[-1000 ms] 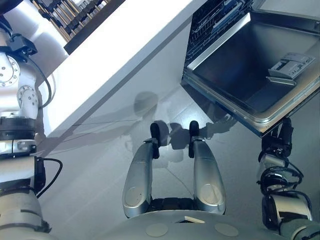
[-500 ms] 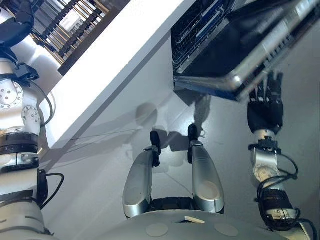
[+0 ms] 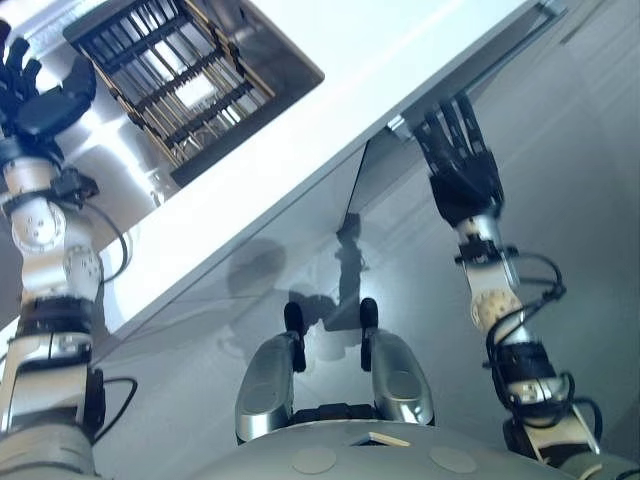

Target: Pick up plates and place into dishwasher.

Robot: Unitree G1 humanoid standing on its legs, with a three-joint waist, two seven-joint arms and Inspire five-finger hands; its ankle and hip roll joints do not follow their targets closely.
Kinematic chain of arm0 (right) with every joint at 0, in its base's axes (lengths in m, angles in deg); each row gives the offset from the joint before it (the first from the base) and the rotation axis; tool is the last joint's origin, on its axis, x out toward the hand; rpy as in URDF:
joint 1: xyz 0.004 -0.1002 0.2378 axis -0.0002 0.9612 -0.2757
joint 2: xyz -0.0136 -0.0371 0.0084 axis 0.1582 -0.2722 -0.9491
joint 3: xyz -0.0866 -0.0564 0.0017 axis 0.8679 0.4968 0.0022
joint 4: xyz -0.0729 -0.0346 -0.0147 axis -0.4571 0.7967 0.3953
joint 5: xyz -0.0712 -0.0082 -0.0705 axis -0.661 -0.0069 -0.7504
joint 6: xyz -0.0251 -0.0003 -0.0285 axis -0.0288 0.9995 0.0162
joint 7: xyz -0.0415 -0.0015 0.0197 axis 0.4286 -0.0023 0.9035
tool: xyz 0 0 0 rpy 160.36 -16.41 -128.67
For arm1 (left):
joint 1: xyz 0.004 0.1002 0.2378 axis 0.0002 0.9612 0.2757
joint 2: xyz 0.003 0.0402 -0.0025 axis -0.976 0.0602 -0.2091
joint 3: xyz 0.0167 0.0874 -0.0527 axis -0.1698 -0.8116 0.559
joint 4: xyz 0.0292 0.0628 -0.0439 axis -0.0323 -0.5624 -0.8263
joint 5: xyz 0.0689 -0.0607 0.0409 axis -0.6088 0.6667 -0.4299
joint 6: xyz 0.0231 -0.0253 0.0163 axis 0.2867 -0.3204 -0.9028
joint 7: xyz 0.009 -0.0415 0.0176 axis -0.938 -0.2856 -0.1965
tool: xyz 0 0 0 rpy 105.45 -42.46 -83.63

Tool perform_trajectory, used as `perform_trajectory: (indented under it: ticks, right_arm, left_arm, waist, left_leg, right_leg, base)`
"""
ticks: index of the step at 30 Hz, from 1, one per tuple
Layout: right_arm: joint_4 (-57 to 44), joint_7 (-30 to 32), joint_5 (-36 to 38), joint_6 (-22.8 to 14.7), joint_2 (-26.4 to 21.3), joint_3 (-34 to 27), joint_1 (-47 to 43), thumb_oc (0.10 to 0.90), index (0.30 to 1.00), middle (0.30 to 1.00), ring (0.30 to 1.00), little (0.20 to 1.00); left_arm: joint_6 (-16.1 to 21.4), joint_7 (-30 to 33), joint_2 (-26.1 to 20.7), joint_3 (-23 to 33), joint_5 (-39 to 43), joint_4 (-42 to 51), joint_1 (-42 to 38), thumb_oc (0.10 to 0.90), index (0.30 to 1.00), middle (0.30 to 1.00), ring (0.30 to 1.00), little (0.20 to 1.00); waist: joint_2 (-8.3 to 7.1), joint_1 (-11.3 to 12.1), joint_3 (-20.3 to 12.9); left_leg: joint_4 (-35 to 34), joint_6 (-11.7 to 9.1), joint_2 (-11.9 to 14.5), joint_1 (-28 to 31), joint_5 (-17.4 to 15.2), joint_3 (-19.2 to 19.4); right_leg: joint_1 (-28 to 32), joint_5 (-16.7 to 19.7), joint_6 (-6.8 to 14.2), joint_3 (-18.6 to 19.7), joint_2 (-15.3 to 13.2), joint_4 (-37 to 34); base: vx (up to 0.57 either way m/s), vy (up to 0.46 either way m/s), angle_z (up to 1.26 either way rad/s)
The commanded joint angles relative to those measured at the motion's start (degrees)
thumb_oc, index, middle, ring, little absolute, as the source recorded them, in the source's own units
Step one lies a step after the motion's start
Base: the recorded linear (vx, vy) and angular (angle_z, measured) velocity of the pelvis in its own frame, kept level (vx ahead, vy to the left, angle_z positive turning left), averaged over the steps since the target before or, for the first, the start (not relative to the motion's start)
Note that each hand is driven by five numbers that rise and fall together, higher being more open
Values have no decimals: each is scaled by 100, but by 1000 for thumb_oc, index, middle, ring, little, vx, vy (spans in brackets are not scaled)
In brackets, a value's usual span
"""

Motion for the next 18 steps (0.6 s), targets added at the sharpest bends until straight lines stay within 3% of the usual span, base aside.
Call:
perform_trajectory:
  ticks: [1, 6, 9, 10, 13, 15, 18]
  right_arm:
    - [-447, 202, -335, -950, 101, -262, -49, 800, 900, 900, 900, 900]
    - [-62, 848, -811, -1726, 348, -389, 58, 800, 900, 900, 900, 900]
    - [42, 2050, -1867, -2466, 373, -502, 135, 800, 900, 900, 900, 900]
    - [111, 2485, -2230, -2541, 359, -565, 147, 800, 900, 900, 900, 900]
    - [457, 3159, -2714, -2180, 280, -661, 159, 800, 900, 900, 900, 900]
    - [1035, 3356, -2874, -1418, 122, -689, 144, 800, 900, 900, 900, 900]
    - [2013, 2860, -2812, -215, -126, -579, 133, 800, 900, 900, 900, 900]
  left_arm:
    - [592, 141, 306, 225, -485, 400, 367, 800, 900, 900, 900, 900]
    - [518, 180, 389, 207, -555, 362, 448, 800, 900, 900, 900, 900]
    - [471, 253, 459, 145, -616, 408, 547, 800, 900, 900, 900, 900]
    - [460, 253, 494, 118, -602, 410, 570, 800, 900, 900, 900, 900]
    - [407, 224, 555, 33, -574, 398, 571, 800, 900, 900, 900, 900]
    - [203, 80, 569, -22, -387, 389, 528, 800, 900, 900, 900, 900]
    - [-412, -70, 653, -103, -88, 469, 520, 800, 900, 900, 900, 900]
  waist:
    - [115, -101, -471]
    - [99, -93, -750]
    - [97, -93, -930]
    - [99, -95, -993]
    - [98, -82, -1091]
    - [82, -60, -1162]
    - [23, -2, -1258]
  left_leg:
    - [-702, 205, -443, 574, -236, 311]
    - [-963, 190, -418, 812, -178, 248]
    - [-1178, 144, -392, 923, -80, 214]
    - [-1262, 122, -385, 955, -36, 201]
    - [-1428, 62, -370, 1002, 71, 163]
    - [-1494, 10, -360, 1006, 137, 125]
    - [-1510, -34, -340, 1002, 171, 86]
  right_leg:
    - [-138, -499, 112, -31, 437, 531]
    - [83, -463, 118, -86, 493, 350]
    - [216, -406, 128, -87, 549, 175]
    - [258, -384, 136, -89, 571, 112]
    - [349, -331, 146, -113, 602, -46]
    - [440, -282, 148, -156, 619, -203]
    - [554, -211, 135, -214, 631, -412]
  base:
    - [-9, -32, -3]
    - [-27, -23, -1]
    - [-48, -29, 0]
    - [-56, -21, -1]
    - [-49, -11, -2]
    - [-63, -10, 1]
    - [-83, -16, 1]
